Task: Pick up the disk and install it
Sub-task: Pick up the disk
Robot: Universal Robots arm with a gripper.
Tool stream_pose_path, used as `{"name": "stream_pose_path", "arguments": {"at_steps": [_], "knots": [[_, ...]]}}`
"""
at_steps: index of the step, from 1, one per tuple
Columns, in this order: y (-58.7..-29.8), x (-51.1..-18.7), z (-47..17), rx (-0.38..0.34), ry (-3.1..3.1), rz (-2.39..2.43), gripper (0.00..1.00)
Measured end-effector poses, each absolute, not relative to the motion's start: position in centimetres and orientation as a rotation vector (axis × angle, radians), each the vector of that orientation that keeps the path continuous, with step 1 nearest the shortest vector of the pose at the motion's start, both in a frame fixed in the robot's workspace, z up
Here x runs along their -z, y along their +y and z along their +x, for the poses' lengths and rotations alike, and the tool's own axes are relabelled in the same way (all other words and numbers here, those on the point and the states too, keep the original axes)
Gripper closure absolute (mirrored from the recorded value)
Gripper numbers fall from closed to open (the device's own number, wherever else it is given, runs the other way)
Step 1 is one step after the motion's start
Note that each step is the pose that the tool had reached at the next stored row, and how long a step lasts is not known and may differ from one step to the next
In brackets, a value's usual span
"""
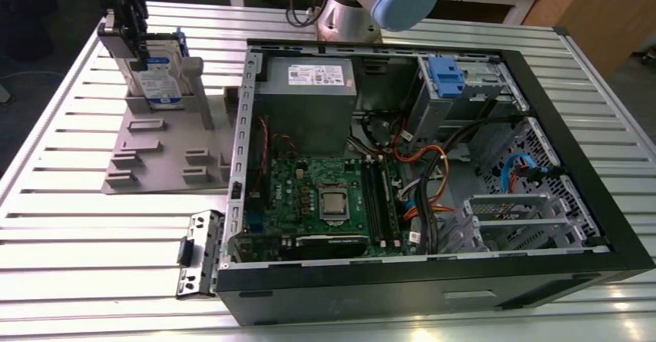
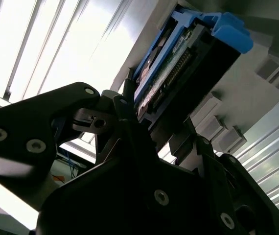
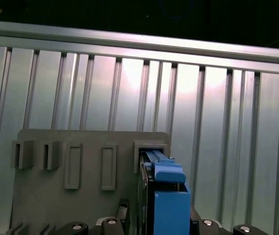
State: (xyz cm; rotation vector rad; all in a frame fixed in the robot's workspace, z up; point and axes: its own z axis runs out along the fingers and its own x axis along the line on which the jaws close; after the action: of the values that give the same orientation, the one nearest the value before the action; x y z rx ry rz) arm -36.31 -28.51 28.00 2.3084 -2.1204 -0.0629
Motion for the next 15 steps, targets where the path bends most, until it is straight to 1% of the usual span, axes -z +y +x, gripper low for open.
{"name": "stream_pose_path", "arguments": {"at_steps": [4, 5, 6, 7, 8, 9, 15], "knots": [[-28.51, -28.0, -36.31, 0.063, -2.12, 2.308, 0.48], [-28.51, -27.99, -36.3, 0.063, -2.12, 2.308, 0.55], [-28.51, -27.99, -36.31, 0.063, -2.12, 2.308, 0.55], [-28.51, -27.99, -36.31, 0.063, -2.12, 2.308, 0.61], [-28.51, -27.99, -36.31, 0.063, -2.12, 2.308, 0.61], [-28.51, -27.99, -36.3, 0.063, -2.12, 2.308, 0.64], [-28.51, -27.97, -36.31, 0.063, -2.12, 2.308, 0.64]]}}
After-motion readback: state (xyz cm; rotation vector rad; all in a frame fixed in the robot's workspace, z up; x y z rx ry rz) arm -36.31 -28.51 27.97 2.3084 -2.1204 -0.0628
